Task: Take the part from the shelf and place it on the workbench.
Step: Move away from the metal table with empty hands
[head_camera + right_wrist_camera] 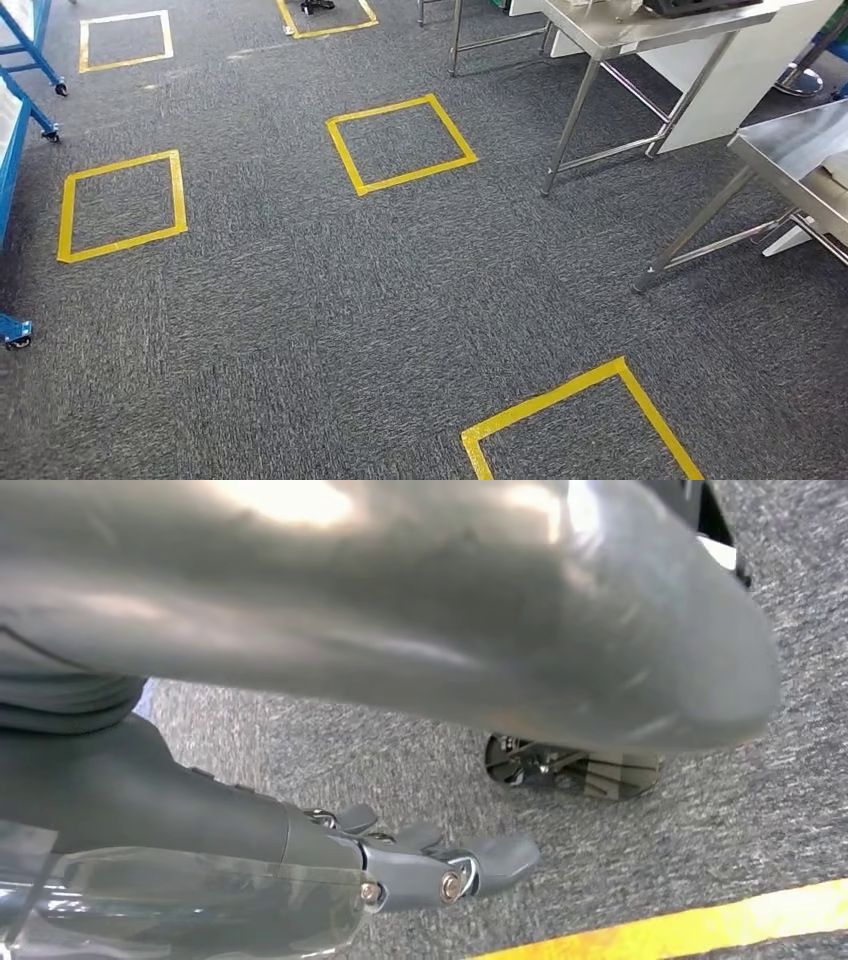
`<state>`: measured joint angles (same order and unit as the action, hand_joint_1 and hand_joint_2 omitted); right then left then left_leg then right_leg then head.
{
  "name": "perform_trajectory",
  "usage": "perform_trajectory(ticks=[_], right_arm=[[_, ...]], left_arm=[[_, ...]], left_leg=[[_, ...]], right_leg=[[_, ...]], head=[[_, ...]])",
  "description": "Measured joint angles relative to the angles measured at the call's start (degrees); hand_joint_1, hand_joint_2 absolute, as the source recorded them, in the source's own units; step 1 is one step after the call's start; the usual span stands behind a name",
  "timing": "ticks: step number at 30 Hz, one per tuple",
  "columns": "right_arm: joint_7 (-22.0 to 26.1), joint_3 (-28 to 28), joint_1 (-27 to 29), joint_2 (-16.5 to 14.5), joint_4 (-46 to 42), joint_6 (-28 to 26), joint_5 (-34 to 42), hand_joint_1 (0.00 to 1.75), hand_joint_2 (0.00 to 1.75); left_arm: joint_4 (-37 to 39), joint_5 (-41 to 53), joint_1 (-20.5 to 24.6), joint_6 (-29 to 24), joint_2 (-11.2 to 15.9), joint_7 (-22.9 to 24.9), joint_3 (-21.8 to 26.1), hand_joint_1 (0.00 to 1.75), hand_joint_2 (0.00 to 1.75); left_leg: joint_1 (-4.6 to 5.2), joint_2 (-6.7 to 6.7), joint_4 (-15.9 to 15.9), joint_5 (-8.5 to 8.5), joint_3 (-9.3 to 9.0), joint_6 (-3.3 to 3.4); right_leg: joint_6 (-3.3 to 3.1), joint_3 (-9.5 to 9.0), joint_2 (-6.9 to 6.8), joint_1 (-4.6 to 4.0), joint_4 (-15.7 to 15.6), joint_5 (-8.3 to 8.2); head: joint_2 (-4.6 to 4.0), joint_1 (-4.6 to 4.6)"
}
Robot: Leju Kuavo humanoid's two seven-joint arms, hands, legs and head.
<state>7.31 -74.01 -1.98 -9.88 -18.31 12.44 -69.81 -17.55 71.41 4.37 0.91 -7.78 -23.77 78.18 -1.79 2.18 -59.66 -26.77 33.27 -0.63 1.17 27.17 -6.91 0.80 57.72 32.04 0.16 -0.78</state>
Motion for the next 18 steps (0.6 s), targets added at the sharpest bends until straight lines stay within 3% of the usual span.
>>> perform_trajectory(ticks=[2, 3, 5, 6, 7, 8, 10, 11, 13, 15, 16, 18], right_arm=[[0.1, 0.0, 0.0, 0.0, 0.0, -0.1, 0.0, 0.0, 0.0], [0.3, 0.0, 0.1, 0.0, 0.0, -0.2, 0.0, 0.0, 0.0], [1.1, -0.1, 0.2, 0.0, 0.1, -0.6, 0.2, 0.0, 0.0], [1.7, -0.2, 0.3, 0.0, 0.1, -0.7, 0.5, 0.0, 0.0], [2.4, -0.3, 0.3, 0.0, 0.1, -0.8, 0.9, 0.0, 0.0], [3.2, -0.4, 0.2, 0.0, 0.1, -0.6, 1.4, 0.0, 0.0], [4.6, -0.9, 0.1, 0.1, 0.1, 0.2, 2.6, 0.0, 0.0], [5.1, -1.3, 0.0, 0.1, 0.1, 0.7, 3.3, 0.0, 0.0], [6.4, -2.0, -0.2, 0.2, 0.1, 1.9, 4.6, 0.0, 0.0], [8.6, -2.8, -0.3, 0.2, 0.1, 4.1, 6.4, 0.0, 0.0], [10.0, -3.4, -0.3, 0.2, 0.1, 5.5, 7.3, 0.0, 0.0], [12.4, -4.3, -0.1, 0.3, 0.2, 7.7, 8.5, 0.0, 0.0]], left_arm=[[0.0, 0.0, 0.1, 0.0, 0.0, 0.0, 0.0, 0.0, 0.0], [0.0, 0.0, 0.1, 0.0, 0.0, 0.0, 0.0, 0.0, 0.0], [0.0, -0.2, 0.2, 0.0, 0.0, -0.1, 0.0, 0.0, 0.0], [0.0, -0.3, 0.2, 0.0, 0.0, -0.1, 0.0, 0.0, 0.0], [0.0, -0.4, 0.1, 0.0, 0.0, -0.1, 0.0, 0.0, 0.0], [0.0, -0.5, 0.0, 0.0, 0.0, -0.1, 0.0, 0.0, 0.0], [0.0, -0.6, 0.0, 0.0, -0.1, -0.2, 0.0, 0.0, 0.0], [0.0, -0.6, 0.0, 0.0, -0.2, -0.3, 0.0, 0.0, 0.0], [0.0, -0.7, 0.0, 0.1, -0.2, -0.3, 0.0, 0.0, 0.0], [0.0, -0.9, -0.1, 0.1, -0.2, -0.5, 0.0, 0.0, 0.0], [0.0, -1.0, -0.2, 0.2, -0.2, -0.7, 0.0, 0.0, 0.0], [0.0, -1.2, -0.1, 0.4, -0.1, -0.9, 0.1, 0.0, 0.0]], left_leg=[[0.03, -1.22, 0.3, 0.41, 0.27, 0.74], [0.16, -1.78, 0.3, 0.57, 0.48, 1.0], [0.52, -2.96, 0.4, 0.8, 0.86, 1.42], [0.68, -3.51, 0.4, 0.85, 0.95, 1.53], [0.81, -4.01, 0.4, 0.88, 0.95, 1.59], [0.89, -4.44, 0.4, 0.9, 0.87, 1.59], [0.99, -5.04, 0.4, 0.96, 0.74, 1.43], [1.03, -5.22, 0.4, 1.02, 0.75, 1.21], [1.09, -5.43, 0.5, 1.2, 0.82, 0.56], [1.12, -5.27, 0.4, 1.15, 0.92, -0.08], [1.17, -4.82, -0.5, 0.43, 1.3, -0.28], [1.18, -3.59, -5.7, -3.02, 3.44, -0.56]], right_leg=[[0.34, 1.57, 3.39, 0.36, 3.5, 2.82], [0.32, 3.3, 5.25, 0.43, 7.1, 4.88], [0.05, 7.29, 6.57, 0.35, 14.6, 7.76], [-0.18, 8.44, 6.72, 0.26, 16.4, 7.67], [-0.48, 8.53, 6.8, 0.12, 15.8, 6.41], [-0.88, 7.5, 6.91, -0.09, 13.1, 4.24], [-1.8, 4.2, 7.47, -0.65, 5.1, 0.03], [-2.12, 3.09, 7.68, -0.92, 2.3, -1.12], [-2.41, 2.67, 7.78, -1.28, 0.7, -1.55], [-2.74, 2.58, 7.48, -1.12, 0.0, -2.16], [-3.02, 2.47, 7.23, -0.97, -0.4, -2.53], [-3.49, 2.39, 6.59, -0.81, -1.0, -3.08]], head=[[0.0, -0.16], [0.0, -0.26], [-0.01, -0.32], [-0.01, -0.33], [-0.01, -0.32], [-0.01, -0.32], [-0.01, -0.32], [0.0, -0.33], [0.0, -0.32], [-0.01, -0.31], [-0.01, -0.25], [-0.01, -0.11]])
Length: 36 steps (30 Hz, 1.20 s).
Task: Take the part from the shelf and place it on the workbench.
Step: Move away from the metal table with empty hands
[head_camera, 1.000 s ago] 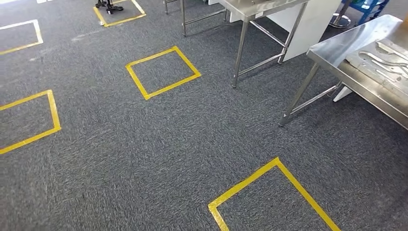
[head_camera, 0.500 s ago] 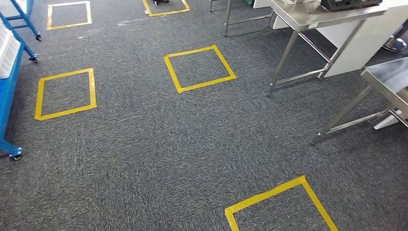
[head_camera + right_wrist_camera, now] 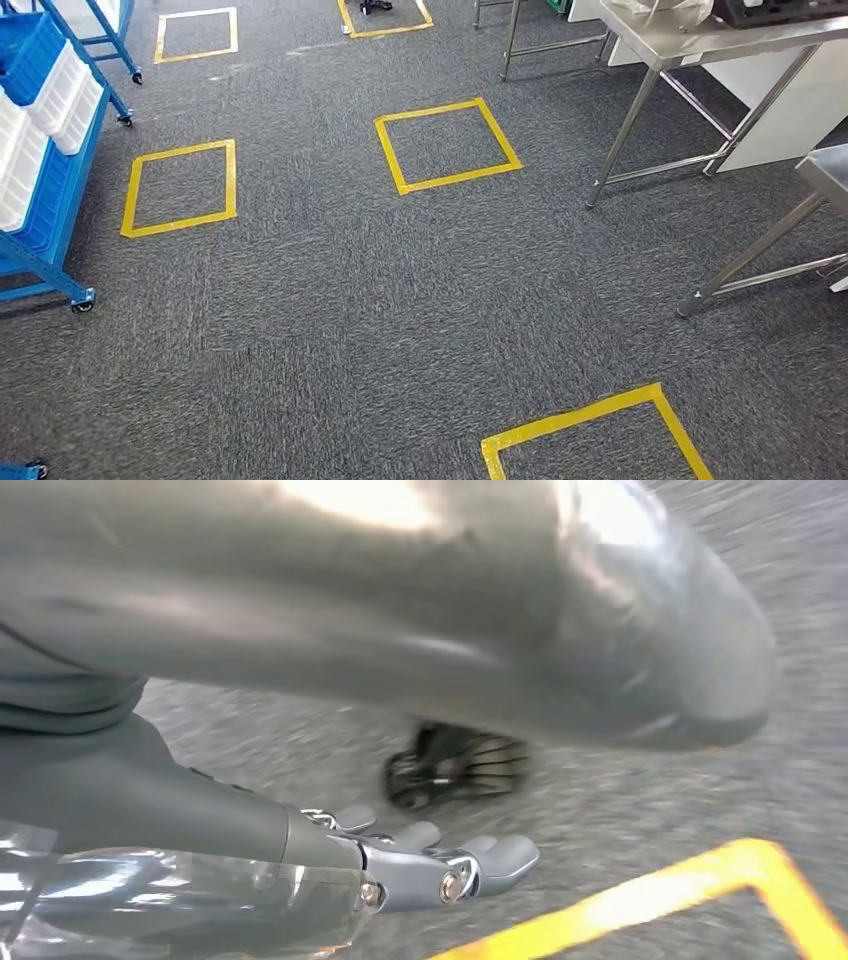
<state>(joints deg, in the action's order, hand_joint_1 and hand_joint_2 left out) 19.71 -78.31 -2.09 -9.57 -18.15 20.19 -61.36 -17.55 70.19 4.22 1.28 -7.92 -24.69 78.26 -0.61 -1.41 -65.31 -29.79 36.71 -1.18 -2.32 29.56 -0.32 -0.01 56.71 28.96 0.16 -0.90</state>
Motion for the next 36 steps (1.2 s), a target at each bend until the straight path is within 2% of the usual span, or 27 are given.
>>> perform_trajectory(ticks=[2, 3, 4, 5, 6, 8, 9, 10, 12, 14, 16, 17, 18, 19, 20, 21, 23, 25, 27, 28, 29, 31, 32, 33, 34, 35, 36], right_arm=[[1.5, -0.5, 0.1, 0.1, 0.0, 0.9, 0.1, 0.0, 0.0], [2.0, -0.6, 0.2, 0.1, 0.0, 1.0, -0.1, 0.0, 0.0], [2.3, -0.6, 0.2, 0.2, 0.0, 1.0, -0.3, 0.0, 0.0], [2.5, -0.6, 0.3, 0.2, 0.0, 1.0, -0.6, 0.0, 0.0], [2.7, -0.6, 0.3, 0.2, 0.1, 0.9, -0.8, 0.0, 0.0], [2.7, -0.6, 0.4, 0.3, 0.1, 0.6, -1.3, 0.0, 0.0], [2.7, -0.6, 0.5, 0.3, 0.2, 0.5, -1.6, 0.0, 0.0], [2.7, -0.6, 0.5, 0.4, 0.2, 0.3, -1.8, 0.0, 0.0], [2.7, -0.6, 0.3, 0.6, 0.2, 0.0, -2.0, 0.0, 0.0], [2.6, -0.6, 0.3, 0.7, 0.3, -0.1, -2.0, 0.0, 0.0], [2.5, -0.6, 0.4, 0.7, 0.4, -0.2, -2.3, 0.0, 0.0], [2.4, -0.6, 0.4, 0.7, 0.4, -0.3, -2.6, 0.0, 0.0], [2.2, -0.6, 0.4, 0.7, 0.5, -0.5, -2.9, 0.0, 0.0], [2.0, -0.6, 0.5, 0.8, 0.6, -0.7, -3.2, 0.0, 0.0], [1.8, -0.5, 0.5, 0.8, 0.6, -1.0, -3.7, 0.0, 0.0], [1.6, -0.4, 0.5, 0.8, 0.7, -1.3, -4.1, 0.0, 0.0], [1.0, -0.1, 0.6, 0.9, 0.8, -2.1, -5.3, 0.0, 0.0], [0.2, 0.5, 0.7, 1.0, 0.9, -2.9, -6.7, 0.0, 0.0], [-0.6, 1.2, 0.6, 1.0, 1.0, -3.8, -8.0, 0.0, 0.0], [-1.0, 1.6, 0.6, 1.0, 1.0, -4.2, -8.5, 0.0, 0.0], [-1.2, 2.0, 0.6, 1.1, 1.0, -4.4, -8.8, 0.0, 0.0], [-1.5, 2.5, 0.9, 1.1, 1.1, -4.5, -9.1, 0.0, 0.0], [-1.6, 2.6, 1.0, 1.1, 1.2, -4.5, -9.2, 0.0, 0.0], [-1.6, 2.8, 1.1, 1.1, 1.2, -4.5, -9.2, 0.0, 0.0], [-1.7, 2.9, 1.1, 1.1, 1.2, -4.5, -9.2, 0.0, 0.0], [-1.7, 3.0, 1.1, 1.1, 1.3, -4.5, -9.2, 0.0, 0.0], [-1.7, 3.1, 1.0, 1.1, 1.3, -4.5, -9.2, 0.0, 0.0]], left_arm=[[0.0, -0.1, 0.0, 0.2, 0.0, -0.2, 0.0, 0.0, 0.0], [0.0, -0.1, -0.1, 0.3, 0.0, -0.2, 0.1, 0.0, 0.0], [0.0, -0.1, -0.1, 0.3, 0.0, -0.3, 0.1, 0.0, 0.0], [0.0, -0.1, -0.2, 0.3, 0.1, -0.3, 0.1, 0.0, 0.0], [0.0, -0.1, -0.2, 0.3, 0.1, -0.4, 0.1, 0.0, 0.0], [0.0, -0.1, 0.0, 0.3, 0.3, -0.4, 0.2, 0.0, 0.0], [0.0, -0.1, 0.1, 0.3, 0.3, -0.4, 0.2, 0.0, 0.0], [0.0, -0.1, 0.1, 0.3, 0.3, -0.4, 0.2, 0.0, 0.0], [0.0, -0.1, -0.1, 0.3, 0.3, -0.4, 0.2, 0.0, 0.0], [0.0, -0.1, -0.2, 0.3, 0.3, -0.4, 0.3, 0.0, 0.0], [0.0, -0.1, -0.1, 0.3, 0.3, -0.4, 0.3, 0.0, 0.0], [0.0, -0.1, -0.1, 0.3, 0.4, -0.4, 0.3, 0.0, 0.0], [0.0, 0.0, -0.1, 0.3, 0.4, -0.4, 0.3, 0.0, 0.0], [0.0, 0.0, -0.1, 0.3, 0.4, -0.4, 0.3, 0.0, 0.0], [0.0, 0.0, -0.1, 0.3, 0.4, -0.4, 0.3, 0.0, 0.0], [0.0, 0.1, -0.1, 0.3, 0.4, -0.4, 0.3, 0.0, 0.0], [0.0, 0.2, 0.0, 0.3, 0.4, -0.4, 0.3, 0.0, 0.0], [0.0, 0.4, 0.1, 0.3, 0.4, -0.4, 0.3, 0.0, 0.0], [0.0, 0.6, 0.0, 0.3, 0.4, -0.4, 0.3, 0.0, 0.0], [0.0, 0.7, -0.1, 0.3, 0.4, -0.4, 0.3, 0.0, 0.0], [0.0, 0.7, -0.1, 0.3, 0.4, -0.3, 0.3, 0.0, 0.0], [0.0, 0.8, 0.0, 0.4, 0.4, -0.3, 0.3, 0.0, 0.0], [0.0, 0.8, 0.1, 0.4, 0.4, -0.3, 0.3, 0.0, 0.0], [0.0, 0.8, 0.1, 0.4, 0.4, -0.3, 0.3, 0.0, 0.0], [0.0, 0.8, 0.0, 0.4, 0.3, -0.3, 0.2, 0.0, 0.0], [0.0, 0.8, -0.1, 0.4, 0.3, -0.3, 0.2, 0.0, 0.0], [0.0, 0.8, -0.1, 0.4, 0.4, -0.3, 0.2, 0.0, 0.0]], left_leg=[[-0.06, 0.59, -7.1, -3.7, 2.84, -0.31], [-0.09, 0.74, -9.1, -4.3, 3.47, -0.42], [-0.09, 0.93, -9.0, -3.84, 3.08, -0.47], [-0.09, 1.31, -6.6, -2.42, 1.59, -0.46], [-0.08, 2.11, -2.6, -0.55, -0.71, -0.38], [0.23, 3.93, 4.5, 1.71, -4.4, 0.17], [0.38, 4.36, 6.2, 2.01, -5.16, 0.55], [0.56, 4.18, 6.6, 1.92, -5.19, 0.95], [0.47, 2.98, 6.9, 2.25, -5.12, 1.67], [0.21, 1.99, 7.3, 2.71, -5.19, 2.35], [0.12, 1.02, 7.5, 2.98, -5.05, 2.72], [0.13, 0.43, 7.4, 3.03, -4.91, 2.77], [0.14, -0.25, 7.4, 3.06, -4.83, 2.75], [0.14, -0.98, 7.3, 3.08, -4.82, 2.71], [0.12, -1.76, 7.3, 3.09, -4.85, 2.64], [0.08, -2.56, 7.2, 3.1, -4.9, 2.52], [0.03, -4.07, 7.0, 3.14, -4.77, 1.97], [-0.19, -5.36, 7.0, 3.39, -4.36, 1.09], [-0.49, -6.49, 7.2, 3.7, -3.96, 0.2], [-0.47, -5.88, 6.8, 3.36, -3.67, -0.08], [-0.37, -4.53, 5.4, 2.39, -2.97, -0.26], [-0.17, -0.83, -0.9, -1.34, -0.16, -0.36], [-0.17, 0.17, -4.8, -3.21, 1.56, -0.43], [-0.19, 0.68, -7.8, -4.33, 2.77, -0.48], [-0.19, 0.95, -8.8, -4.37, 2.99, -0.46], [-0.15, 1.17, -7.4, -3.34, 2.0, -0.36], [-0.07, 1.68, -4.0, -1.61, -0.08, -0.13]], right_leg=[[-0.19, 0.29, -0.65, -0.15, 0.1, -0.06], [-0.22, 0.4, -1.08, -0.21, 0.2, -0.02], [-0.23, 0.46, -1.56, -0.24, 0.3, 0.04], [-0.19, 0.43, -2.1, -0.26, 0.5, 0.14], [-0.08, 0.35, -2.63, -0.28, 0.6, 0.3], [0.41, 0.26, -3.69, -0.54, 1.1, 0.77], [0.68, 0.24, -4.18, -0.64, 1.3, 0.97], [0.97, 0.19, -4.64, -0.73, 1.3, 1.1], [1.55, 0.0, -5.14, -0.58, 1.5, 1.41], [2.25, 0.81, -3.23, -0.3, 3.8, 3.27], [2.76, 3.8, -0.69, 0.11, 10.2, 6.99], [2.89, 5.6, -0.21, 0.28, 13.8, 8.55], [2.98, 6.86, -0.05, 0.42, 16.3, 9.16], [3.03, 7.26, 0.04, 0.54, 17.0, 8.61], [3.02, 6.56, 0.26, 0.67, 15.3, 6.92], [2.97, 5.04, 0.81, 0.82, 11.9, 4.62], [2.71, 1.92, 3.77, 1.08, 4.8, 1.48], [2.35, 0.89, 5.59, 0.94, 2.2, 1.01], [1.66, 0.76, 4.33, 0.77, 1.7, 0.67], [1.14, 0.61, 3.52, 0.78, 1.3, 0.46], [0.6, 0.48, 2.59, 0.78, 0.9, 0.22], [-0.15, 0.41, 0.64, 0.43, 0.5, 0.07], [-0.33, 0.47, -0.37, 0.16, 0.5, 0.1], [-0.41, 0.51, -1.36, -0.09, 0.5, 0.15], [-0.48, 0.54, -2.33, -0.3, 0.6, 0.19], [-0.51, 0.53, -3.15, -0.45, 0.6, 0.24], [-0.52, 0.46, -3.92, -0.56, 0.7, 0.3]], head=[[0.01, 0.07], [0.01, 0.08], [0.01, 0.08], [0.01, 0.09], [0.01, 0.1], [0.01, 0.07], [0.01, 0.01], [0.02, -0.05], [0.01, -0.11], [0.0, -0.29], [0.0, -0.5], [0.01, -0.53], [0.01, -0.52], [0.01, -0.52], [0.01, -0.52], [0.01, -0.54], [0.01, -0.5], [0.01, -0.49], [0.02, -0.51], [0.01, -0.46], [0.01, -0.34], [0.0, -0.12], [0.0, -0.03], [0.0, -0.03], [0.0, -0.03], [0.0, -0.02], [0.0, -0.02]])
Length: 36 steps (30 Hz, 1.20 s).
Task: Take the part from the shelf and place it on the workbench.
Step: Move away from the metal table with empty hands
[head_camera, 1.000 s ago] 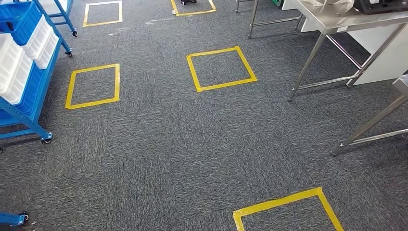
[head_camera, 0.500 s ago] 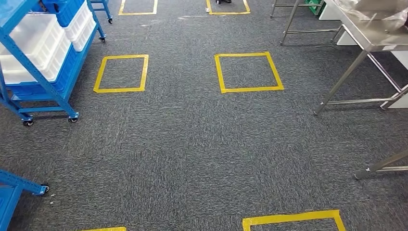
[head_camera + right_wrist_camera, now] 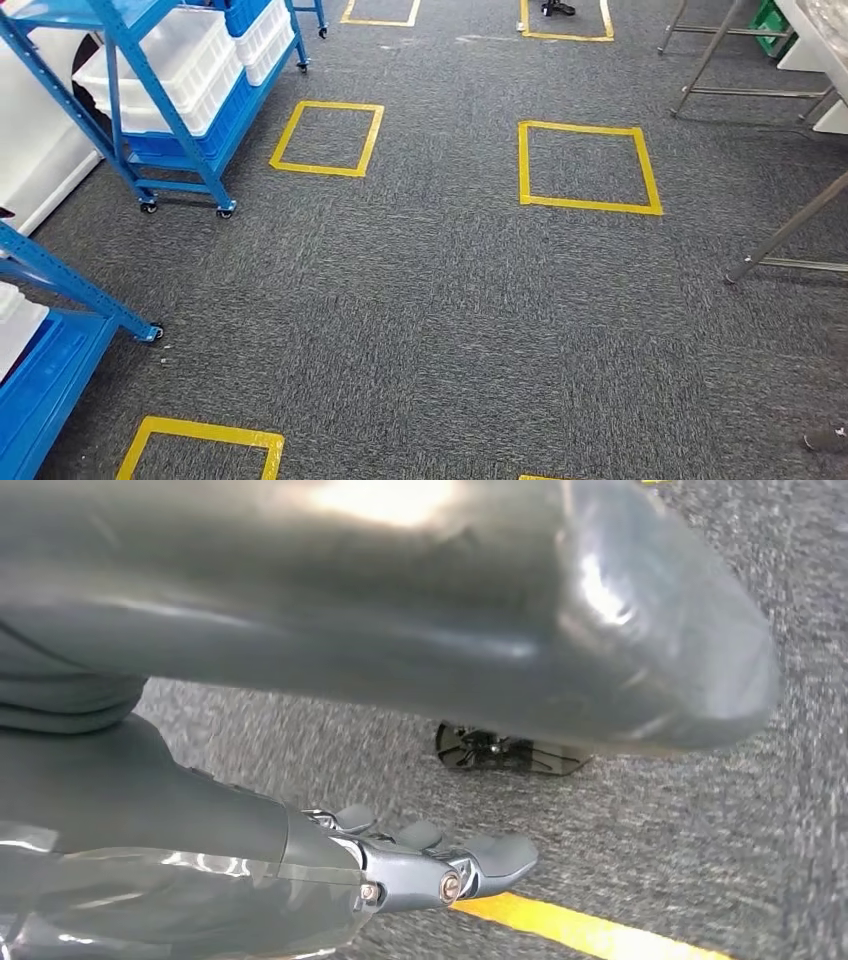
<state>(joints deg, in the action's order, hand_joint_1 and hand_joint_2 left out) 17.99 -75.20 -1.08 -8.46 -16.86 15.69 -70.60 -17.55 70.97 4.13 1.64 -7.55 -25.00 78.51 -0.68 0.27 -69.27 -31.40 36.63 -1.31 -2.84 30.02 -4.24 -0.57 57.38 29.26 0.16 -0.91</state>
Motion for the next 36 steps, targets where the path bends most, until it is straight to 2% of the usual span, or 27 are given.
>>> perform_trajectory(ticks=[2, 3, 4, 6, 7, 8, 10, 11, 12, 13, 14, 15, 17, 19, 21, 22, 24, 25, 26, 27, 28, 29, 30, 31, 33, 35, 36], right_arm=[[0.0, 0.2, -0.1, 0.0, 0.0, 0.0, 0.0, 0.0, 0.0], [0.0, 0.3, -0.1, 0.0, 0.1, 0.0, 0.0, 0.0, 0.0], [0.0, 0.4, -0.1, 0.0, 0.1, 0.0, -0.1, 0.0, 0.0], [-0.2, 0.6, -0.4, 0.0, 0.2, -0.3, -0.4, 0.0, 0.0], [-0.4, 0.7, -0.5, 0.0, 0.2, -0.5, -0.6, 0.0, 0.0], [-0.5, 0.8, -0.5, 0.0, 0.3, -0.7, -0.8, 0.0, 0.0], [-0.6, 1.0, -0.4, 0.1, 0.4, -0.9, -1.0, 0.0, 0.0], [-0.6, 1.0, -0.3, 0.1, 0.4, -0.9, -1.0, 0.0, 0.0], [-0.6, 1.0, -0.2, 0.1, 0.5, -1.0, -1.1, 0.0, 0.0], [-0.6, 1.1, -0.1, 0.1, 0.5, -1.0, -1.1, 0.0, 0.0], [-0.6, 1.2, -0.1, 0.1, 0.5, -1.0, -1.2, 0.0, 0.0], [-0.6, 1.2, -0.1, 0.1, 0.5, -1.1, -1.2, 0.0, 0.0], [-0.7, 1.3, 0.0, 0.2, 0.6, -1.1, -1.5, 0.0, 0.0], [-0.7, 1.4, 0.0, 0.2, 0.7, -1.3, -1.8, 0.0, 0.0], [-0.8, 1.5, -0.1, 0.3, 0.8, -1.4, -2.0, 0.0, 0.0], [-0.9, 1.6, -0.2, 0.3, 0.8, -1.6, -2.1, 0.0, 0.0], [-1.1, 1.8, -0.1, 0.3, 0.8, -1.8, -2.3, 0.0, 0.0], [-1.2, 1.9, 0.0, 0.4, 0.9, -1.8, -2.4, 0.0, 0.0], [-1.2, 1.9, 0.1, 0.4, 0.9, -1.8, -2.5, 0.0, 0.0], [-1.3, 2.0, 0.2, 0.4, 0.9, -1.8, -2.6, 0.0, 0.0], [-1.3, 2.1, 0.2, 0.4, 0.9, -1.8, -2.7, 0.0, 0.0], [-1.4, 2.1, 0.2, 0.4, 0.9, -1.8, -2.8, 0.0, 0.0], [-1.4, 2.2, 0.1, 0.4, 1.0, -1.8, -2.8, 0.0, 0.0], [-1.5, 2.2, 0.1, 0.4, 1.0, -1.8, -2.8, 0.0, 0.0], [-1.5, 2.3, 0.0, 0.4, 1.0, -1.9, -2.9, 0.0, 0.0], [-1.6, 2.4, -0.2, 0.4, 1.0, -2.0, -3.0, 0.0, 0.0], [-1.6, 2.5, -0.3, 0.4, 1.0, -2.1, -3.1, 0.0, 0.0]], left_arm=[[0.0, 0.0, 0.1, 0.0, 0.1, 0.0, 0.0, 0.0, 0.0], [0.0, 0.0, 0.1, 0.0, 0.2, 0.0, 0.0, 0.0, 0.0], [0.0, 0.0, 0.1, 0.0, 0.2, 0.0, 0.0, 0.0, 0.0], [0.0, 0.0, 0.1, 0.0, 0.2, 0.0, 0.0, 0.0, 0.0], [0.0, 0.0, 0.0, 0.0, 0.2, 0.0, 0.0, 0.0, 0.0], [0.0, 0.1, 0.0, 0.0, 0.2, 0.0, 0.0, 0.0, 0.0], [0.0, 0.1, 0.2, 0.0, 0.2, 0.0, 0.0, 0.0, 0.0], [0.0, 0.1, 0.3, 0.0, 0.2, 0.0, 0.0, 0.0, 0.0], [0.0, 0.1, 0.3, 0.0, 0.2, 0.0, 0.0, 0.0, 0.0], [0.0, 0.1, 0.3, 0.0, 0.2, 0.0, 0.0, 0.0, 0.0], [0.0, 0.1, 0.2, 0.0, 0.2, 0.0, 0.0, 0.0, 0.0], [0.0, 0.1, 0.2, 0.0, 0.2, 0.0, 0.0, 0.0, 0.0], [0.0, 0.2, 0.2, 0.0, 0.2, 0.0, 0.0, 0.0, 0.0], [0.0, 0.3, 0.3, 0.0, 0.2, 0.0, 0.0, 0.0, 0.0], [0.0, 0.4, 0.2, 0.0, 0.2, 0.0, -0.1, 0.0, 0.0], [0.0, 0.4, 0.1, 0.0, 0.2, 0.0, -0.1, 0.0, 0.0], [0.0, 0.5, 0.1, 0.0, 0.2, 0.1, -0.1, 0.0, 0.0], [0.0, 0.5, 0.1, 0.0, 0.2, 0.1, -0.1, 0.0, 0.0], [0.0, 0.6, 0.3, 0.0, 0.2, 0.1, -0.2, 0.0, 0.0], [0.0, 0.6, 0.3, 0.0, 0.1, 0.1, -0.2, 0.0, 0.0], [0.0, 0.6, 0.3, 0.0, 0.1, 0.1, -0.2, 0.0, 0.0], [0.0, 0.6, 0.2, 0.0, 0.1, 0.1, -0.3, 0.0, 0.0], [0.0, 0.6, 0.2, 0.0, 0.2, 0.1, -0.3, 0.0, 0.0], [0.0, 0.6, 0.1, 0.0, 0.2, 0.1, -0.3, 0.0, 0.0], [0.0, 0.7, 0.2, 0.0, 0.2, 0.1, -0.4, 0.0, 0.0], [0.0, 0.7, 0.3, 0.0, 0.2, 0.1, -0.5, 0.0, 0.0], [0.0, 0.7, 0.2, 0.0, 0.2, 0.1, -0.5, 0.0, 0.0]], left_leg=[[0.46, 2.57, 8.1, 2.76, -4.48, 0.78], [0.72, 3.53, 10.7, 3.45, -5.81, 1.14], [0.96, 4.0, 11.8, 3.62, -6.25, 1.42], [0.98, 2.77, 12.2, 4.12, -6.29, 1.86], [0.84, 2.15, 12.6, 4.46, -6.41, 2.11], [0.62, 1.54, 13.0, 4.88, -6.5, 2.45], [0.34, 0.29, 13.5, 5.5, -6.3, 2.88], [0.32, -0.4, 13.5, 5.66, -6.05, 2.98], [0.31, -1.2, 13.4, 5.76, -5.84, 2.93], [0.28, -2.01, 13.3, 5.85, -5.72, 2.83], [0.22, -2.88, 13.2, 5.9, -5.64, 2.69], [0.12, -3.74, 13.0, 5.91, -5.6, 2.5], [-0.03, -5.36, 12.3, 5.75, -5.23, 1.86], [-0.08, -6.72, 11.7, 5.76, -4.54, 0.96], [-0.29, -7.95, 11.7, 6.11, -3.98, 0.06], [-0.41, -7.57, 11.5, 6.06, -3.72, -0.24], [-0.43, -4.48, 8.6, 4.1, -2.21, -0.57], [-0.39, -2.52, 5.3, 2.18, -0.78, -0.61], [-0.37, -1.37, 1.4, 0.07, 1.0, -0.67], [-0.4, -0.98, -2.4, -1.54, 2.6, -0.73], [-0.41, -0.82, -4.8, -2.26, 3.53, -0.75], [-0.41, -0.69, -4.9, -1.84, 3.33, -0.71], [-0.39, -0.41, -2.8, -0.47, 2.01, -0.6], [-0.34, 0.31, 1.0, 1.4, -0.22, -0.39], [0.15, 2.6, 8.3, 3.72, -4.14, 0.25], [0.65, 3.4, 10.6, 4.01, -5.16, 0.8], [0.67, 2.73, 10.8, 4.2, -5.04, 1.07]], right_leg=[[0.17, -0.24, -1.34, -0.23, 0.1, 0.19], [0.39, -0.36, -1.89, -0.29, 0.2, 0.28], [0.63, -0.46, -2.41, -0.31, 0.2, 0.33], [1.17, -0.66, -3.41, -0.32, 0.1, 0.37], [1.49, -0.71, -3.0, -0.25, 0.3, 0.67], [1.81, -0.37, -1.72, -0.15, 1.4, 1.58], [2.4, 2.02, 2.09, 0.45, 7.0, 5.17], [2.6, 3.79, 3.32, 0.76, 10.8, 7.16], [2.81, 5.28, 3.86, 1.06, 14.1, 8.43], [3.03, 5.98, 4.03, 1.35, 15.6, 8.55], [3.23, 5.69, 4.12, 1.62, 15.0, 7.55], [3.42, 4.44, 4.4, 1.91, 12.5, 5.63], [3.8, 0.97, 6.98, 2.47, 5.0, 2.06], [3.72, -0.52, 9.06, 2.53, 1.3, 1.02], [2.96, -0.41, 8.2, 2.23, 1.2, 0.96], [2.48, -0.46, 7.46, 2.17, 1.0, 0.79], [1.42, -0.46, 5.8, 2.05, 0.6, 0.46], [1.06, -0.43, 4.87, 1.81, 0.5, 0.41], [0.8, -0.35, 3.93, 1.53, 0.5, 0.44], [0.69, -0.28, 2.94, 1.27, 0.6, 0.49], [0.61, -0.25, 2.0, 1.08, 0.6, 0.55], [0.55, -0.24, 1.12, 0.94, 0.7, 0.62], [0.55, -0.31, 0.32, 0.85, 0.7, 0.72], [0.62, -0.44, -0.44, 0.79, 0.8, 0.85], [1.06, -0.67, -1.75, 0.57, 1.0, 1.19], [1.63, -0.91, -2.78, 0.42, 1.0, 1.38], [1.9, -1.1, -3.25, 0.43, 0.9, 1.39]], head=[[0.01, -0.05], [0.0, -0.09], [0.01, -0.15], [0.0, -0.17], [0.0, -0.24], [0.0, -0.31], [0.0, -0.5], [0.0, -0.53], [0.0, -0.53], [0.01, -0.52], [0.0, -0.53], [0.0, -0.53], [-0.01, -0.59], [-0.01, -0.59], [0.0, -0.54], [0.0, -0.55], [0.01, -0.15], [0.0, 0.06], [0.0, 0.28], [0.0, 0.32], [0.0, 0.33], [0.0, 0.33], [0.0, 0.34], [0.0, 0.34], [0.01, 0.3], [0.0, 0.22], [-0.01, 0.19]])
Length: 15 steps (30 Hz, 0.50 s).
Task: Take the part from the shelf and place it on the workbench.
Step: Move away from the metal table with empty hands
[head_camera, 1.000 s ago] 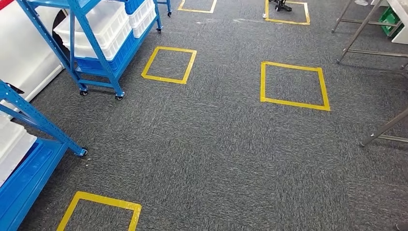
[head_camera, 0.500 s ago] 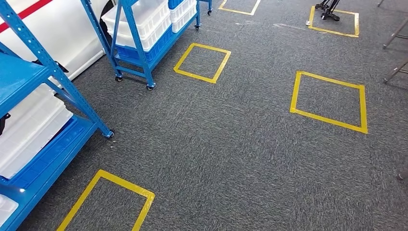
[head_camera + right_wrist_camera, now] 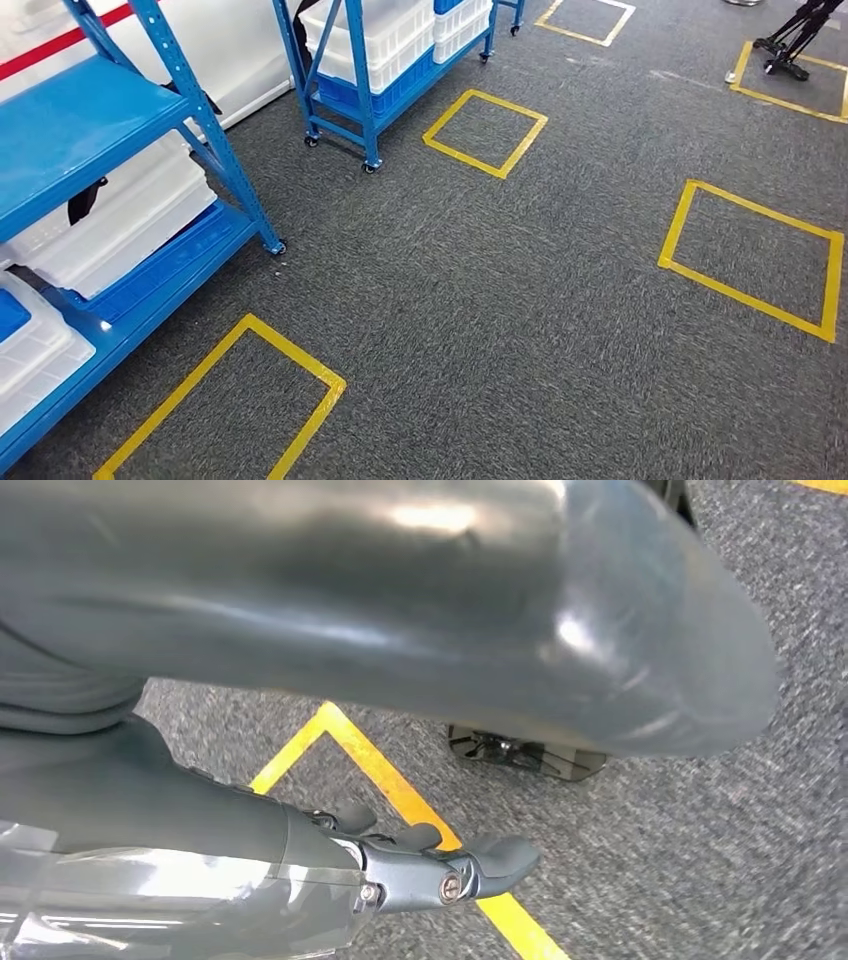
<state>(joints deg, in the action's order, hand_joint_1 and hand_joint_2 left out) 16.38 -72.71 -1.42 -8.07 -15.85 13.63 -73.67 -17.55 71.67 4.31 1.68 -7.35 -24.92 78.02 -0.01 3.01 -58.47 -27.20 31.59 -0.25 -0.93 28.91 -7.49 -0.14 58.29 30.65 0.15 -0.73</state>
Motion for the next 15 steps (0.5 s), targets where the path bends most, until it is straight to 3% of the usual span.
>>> perform_trajectory(ticks=[1, 3, 5, 7, 8, 9, 10, 12, 14, 15], right_arm=[[0.0, 0.1, -0.2, 0.0, 0.0, 0.0, -0.1, 0.0, 0.0], [0.0, 0.3, -0.3, 0.1, 0.0, -0.1, -0.3, 0.0, 0.0], [-0.1, 0.3, -0.1, 0.1, 0.0, -0.2, -0.6, 0.0, 0.0], [-0.1, 0.3, 0.0, 0.1, 0.1, -0.3, -0.8, 0.0, 0.0], [-0.2, 0.3, 0.1, 0.1, 0.1, -0.3, -0.8, 0.0, 0.0], [-0.2, 0.3, 0.1, 0.1, 0.1, -0.4, -0.9, 0.0, 0.0], [-0.2, 0.3, 0.1, 0.2, 0.1, -0.5, -0.9, 0.0, 0.0], [-0.2, 0.3, 0.3, 0.2, 0.2, -0.6, -0.9, 0.0, 0.0], [-0.3, 0.3, 0.2, 0.3, 0.2, -0.6, -0.9, 0.0, 0.0], [-0.3, 0.4, 0.1, 0.3, 0.2, -0.7, -0.9, 0.0, 0.0]], left_arm=[[0.0, 0.0, -0.1, 0.0, 0.0, 0.0, 0.0, 0.0, 0.0], [0.0, 0.1, -0.1, 0.0, -0.1, 0.0, -0.1, 0.0, 0.0], [0.0, 0.1, 0.2, 0.0, -0.1, 0.1, -0.2, 0.0, 0.0], [0.0, 0.1, 0.2, 0.0, -0.1, 0.1, -0.3, 0.0, 0.0], [0.0, 0.1, 0.2, 0.0, -0.1, 0.1, -0.3, 0.0, 0.0], [0.0, 0.1, 0.1, 0.0, -0.1, 0.2, -0.3, 0.0, 0.0], [0.0, 0.1, 0.1, 0.0, -0.1, 0.2, -0.3, 0.0, 0.0], [0.0, 0.1, 0.1, 0.0, -0.2, 0.3, -0.4, 0.0, 0.0], [0.0, 0.1, 0.1, 0.0, -0.2, 0.3, -0.4, 0.0, 0.0], [0.0, 0.1, 0.1, 0.0, -0.2, 0.3, -0.4, 0.0, 0.0]], left_leg=[[-0.13, -0.55, 0.3, 0.21, -0.06, 0.29], [-0.48, -1.71, 1.0, 0.76, -0.27, 1.03], [-0.61, -2.98, 1.3, 1.14, -0.17, 1.52], [-0.57, -4.56, 1.2, 1.29, 0.04, 1.61], [-0.56, -5.42, 1.1, 1.32, 0.06, 1.57], [-0.59, -6.31, 1.0, 1.33, 0.03, 1.5], [-0.63, -7.2, 0.9, 1.3, 0.0, 1.38], [-0.64, -8.83, 0.4, 1.19, 0.24, 0.84], [-0.65, -10.09, 0.2, 1.28, 0.74, 0.0], [-0.7, -10.67, 0.3, 1.44, 0.98, -0.45]], right_leg=[[0.31, -0.18, -0.01, 0.09, 0.0, 0.14], [0.88, 0.45, 2.46, 0.29, 1.9, 1.71], [1.18, 3.48, 6.0, 0.57, 8.2, 5.31], [1.34, 6.93, 7.17, 0.76, 14.9, 7.62], [1.39, 7.56, 7.3, 0.85, 15.8, 7.11], [1.4, 7.09, 7.46, 0.96, 14.3, 5.43], [1.39, 5.72, 7.97, 1.12, 11.0, 3.05], [1.26, 2.73, 10.55, 1.4, 3.8, -0.34], [0.93, 1.75, 11.92, 1.28, 1.0, -1.03], [0.65, 1.8, 11.31, 1.1, 0.9, -1.19]], head=[[0.0, -0.03], [0.01, -0.18], [0.01, -0.38], [0.0, -0.44], [0.0, -0.44], [0.01, -0.44], [0.01, -0.46], [0.02, -0.44], [0.01, -0.39], [0.01, -0.41]])
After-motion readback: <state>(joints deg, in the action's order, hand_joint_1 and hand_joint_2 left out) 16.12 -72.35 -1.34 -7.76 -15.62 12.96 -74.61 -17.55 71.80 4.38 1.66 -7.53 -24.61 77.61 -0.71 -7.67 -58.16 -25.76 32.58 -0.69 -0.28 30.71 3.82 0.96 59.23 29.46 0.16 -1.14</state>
